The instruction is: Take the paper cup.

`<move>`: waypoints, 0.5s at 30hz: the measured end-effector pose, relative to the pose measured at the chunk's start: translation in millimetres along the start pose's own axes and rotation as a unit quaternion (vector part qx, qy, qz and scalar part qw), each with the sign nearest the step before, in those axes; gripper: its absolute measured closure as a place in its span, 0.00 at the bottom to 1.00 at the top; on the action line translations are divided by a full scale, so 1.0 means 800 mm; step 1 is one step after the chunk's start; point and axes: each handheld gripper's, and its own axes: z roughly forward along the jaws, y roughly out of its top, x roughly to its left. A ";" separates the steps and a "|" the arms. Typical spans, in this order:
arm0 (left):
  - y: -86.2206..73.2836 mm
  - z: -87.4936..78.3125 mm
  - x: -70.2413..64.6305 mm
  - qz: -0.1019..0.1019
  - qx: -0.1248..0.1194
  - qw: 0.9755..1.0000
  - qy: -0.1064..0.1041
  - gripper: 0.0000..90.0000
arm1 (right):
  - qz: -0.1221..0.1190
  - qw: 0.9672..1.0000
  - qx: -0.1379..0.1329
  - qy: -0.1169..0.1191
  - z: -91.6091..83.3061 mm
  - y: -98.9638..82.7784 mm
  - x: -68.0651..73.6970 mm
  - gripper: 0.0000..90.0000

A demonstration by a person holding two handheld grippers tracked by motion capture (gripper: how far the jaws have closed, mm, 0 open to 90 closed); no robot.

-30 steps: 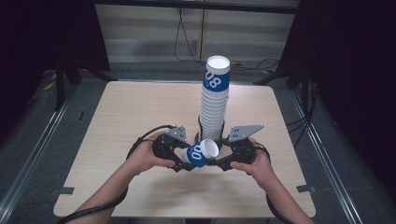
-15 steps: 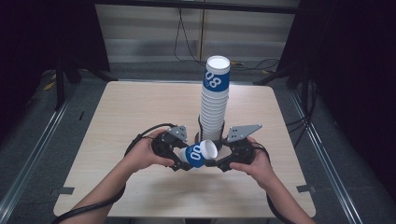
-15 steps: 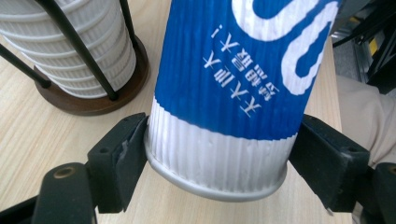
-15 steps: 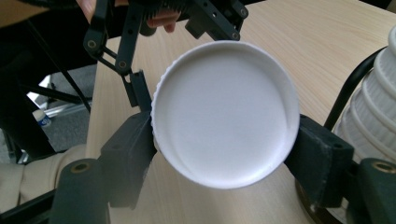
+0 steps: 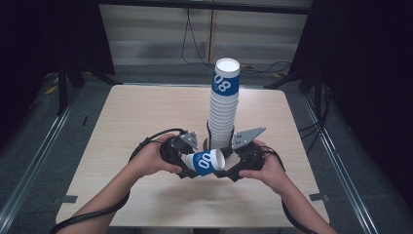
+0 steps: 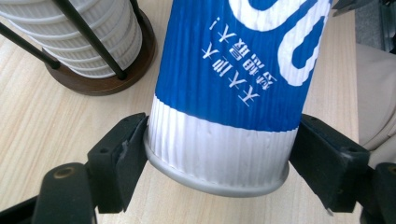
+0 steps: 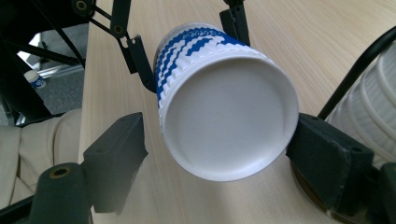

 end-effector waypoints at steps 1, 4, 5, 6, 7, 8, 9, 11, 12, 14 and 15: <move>0.001 0.000 0.000 -0.001 0.002 1.000 -0.002 0.24 | -0.002 1.000 0.004 -0.001 0.000 0.001 -0.001 0.21; 0.003 0.000 -0.002 0.001 0.010 1.000 0.001 0.24 | 0.001 1.000 0.017 0.003 0.001 0.002 -0.001 0.21; 0.003 0.000 -0.002 0.001 0.013 1.000 0.002 0.24 | 0.000 1.000 0.020 0.005 0.002 0.003 -0.002 0.20; 0.004 0.000 -0.002 0.001 0.019 1.000 0.000 0.24 | -0.002 1.000 0.023 0.003 0.002 0.004 -0.001 0.20; 0.005 0.000 -0.002 0.001 0.020 1.000 0.004 0.24 | -0.003 1.000 0.028 0.003 0.002 0.004 -0.001 0.20; 0.006 0.000 -0.003 0.000 0.024 1.000 0.004 0.24 | -0.003 0.999 0.031 0.003 0.003 0.005 -0.001 0.20; 0.006 0.001 -0.003 0.004 0.028 1.000 0.007 0.24 | -0.004 0.999 0.031 0.003 0.003 0.005 -0.002 0.20; 0.008 0.000 -0.003 0.007 0.039 0.999 0.008 0.24 | -0.004 0.999 0.037 0.003 0.003 0.006 -0.002 0.20; 0.008 0.000 -0.003 0.004 0.041 0.999 0.009 0.24 | -0.002 0.999 0.039 0.003 0.003 0.007 -0.002 0.20; 0.009 0.000 -0.004 0.004 0.047 0.999 0.008 0.24 | -0.005 0.999 0.046 0.002 0.004 0.008 -0.002 0.20; 0.011 0.000 -0.003 0.011 0.055 0.998 0.010 0.24 | -0.007 0.999 0.050 0.003 0.004 0.008 -0.003 0.20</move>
